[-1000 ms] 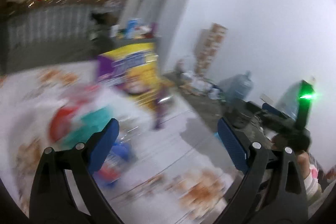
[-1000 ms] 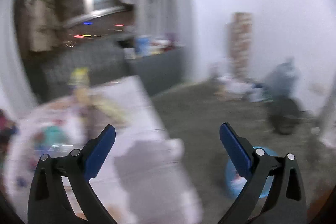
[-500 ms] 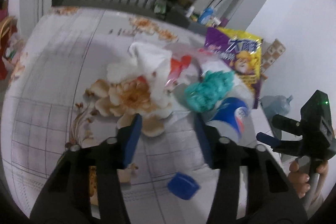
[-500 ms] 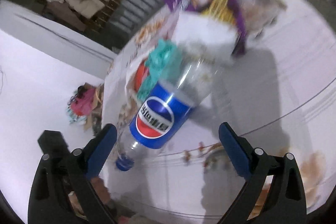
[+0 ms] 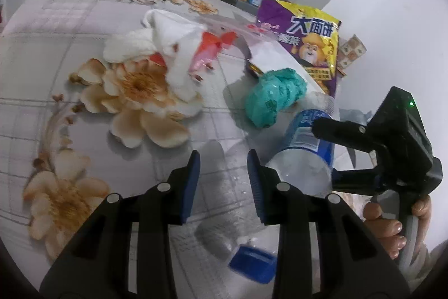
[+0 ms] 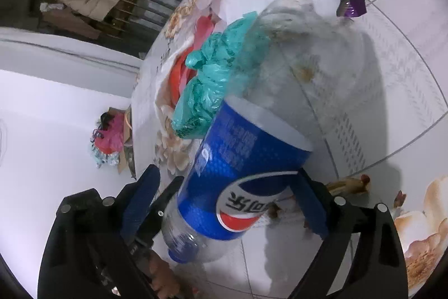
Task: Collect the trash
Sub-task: 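Grasp the Pepsi bottle with the right tool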
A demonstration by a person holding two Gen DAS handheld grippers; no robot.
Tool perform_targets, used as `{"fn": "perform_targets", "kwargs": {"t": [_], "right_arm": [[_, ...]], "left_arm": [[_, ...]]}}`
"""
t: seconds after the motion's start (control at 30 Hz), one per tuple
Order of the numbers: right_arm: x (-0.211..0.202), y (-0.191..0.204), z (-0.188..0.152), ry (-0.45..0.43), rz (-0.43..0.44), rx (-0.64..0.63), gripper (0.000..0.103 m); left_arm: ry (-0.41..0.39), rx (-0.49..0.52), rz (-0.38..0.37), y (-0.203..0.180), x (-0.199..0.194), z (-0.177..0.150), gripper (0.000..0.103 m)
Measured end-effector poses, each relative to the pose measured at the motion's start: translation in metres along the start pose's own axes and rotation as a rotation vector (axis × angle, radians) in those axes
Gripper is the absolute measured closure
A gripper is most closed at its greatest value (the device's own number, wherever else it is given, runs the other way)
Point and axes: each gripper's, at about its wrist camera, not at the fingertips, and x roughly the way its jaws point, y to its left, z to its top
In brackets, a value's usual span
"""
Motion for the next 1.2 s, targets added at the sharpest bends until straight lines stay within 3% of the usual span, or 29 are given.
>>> {"fn": "perform_targets", "kwargs": {"t": [0.3, 0.67, 1.2], "right_arm": [[-0.008, -0.008, -0.005, 0.039, -0.03, 0.009, 0.043], [-0.043, -0.035, -0.003, 0.007, -0.119, -0.067, 0.044], [-0.054, -0.04, 0.002, -0.007, -0.15, -0.147, 0.044]], "left_arm": [[0.062, 0.059, -0.087, -0.031, 0.009, -0.016, 0.072], [0.138, 0.144, -0.167, -0.073, 0.036, -0.026, 0.073], [0.129, 0.121, -0.149, -0.073, 0.044, -0.019, 0.073]]}}
